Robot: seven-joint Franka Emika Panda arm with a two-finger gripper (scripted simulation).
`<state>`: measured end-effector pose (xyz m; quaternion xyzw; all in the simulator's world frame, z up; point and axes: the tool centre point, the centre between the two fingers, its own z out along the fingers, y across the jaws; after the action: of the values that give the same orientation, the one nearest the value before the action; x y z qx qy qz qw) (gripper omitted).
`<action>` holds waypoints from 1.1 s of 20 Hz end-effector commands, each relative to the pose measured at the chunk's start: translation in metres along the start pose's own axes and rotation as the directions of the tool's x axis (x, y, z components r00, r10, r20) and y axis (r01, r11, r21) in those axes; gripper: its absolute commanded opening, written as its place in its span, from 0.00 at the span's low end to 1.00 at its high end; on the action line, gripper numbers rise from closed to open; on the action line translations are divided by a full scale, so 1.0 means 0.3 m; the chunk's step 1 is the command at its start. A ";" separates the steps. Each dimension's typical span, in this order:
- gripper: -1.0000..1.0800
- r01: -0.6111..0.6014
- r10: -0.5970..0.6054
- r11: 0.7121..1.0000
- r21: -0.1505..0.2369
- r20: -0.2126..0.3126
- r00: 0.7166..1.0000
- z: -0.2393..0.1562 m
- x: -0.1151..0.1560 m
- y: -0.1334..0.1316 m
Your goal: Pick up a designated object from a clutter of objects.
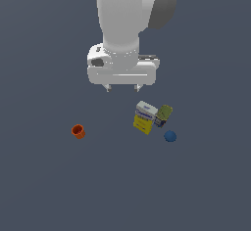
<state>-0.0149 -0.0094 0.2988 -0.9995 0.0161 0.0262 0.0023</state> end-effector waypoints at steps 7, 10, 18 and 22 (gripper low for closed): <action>0.96 0.052 -0.052 0.999 -0.006 0.019 0.998 0.028 -0.009 -0.045; 0.96 0.080 -0.079 0.997 -0.008 0.030 0.996 0.042 -0.015 -0.068; 0.96 0.080 -0.079 0.997 -0.011 0.028 0.996 0.058 -0.003 -0.084; 0.96 0.080 -0.080 0.997 -0.016 0.022 0.997 0.095 0.025 -0.123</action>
<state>-0.0106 0.0224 0.2750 -0.9990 -0.0237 0.0378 -0.0040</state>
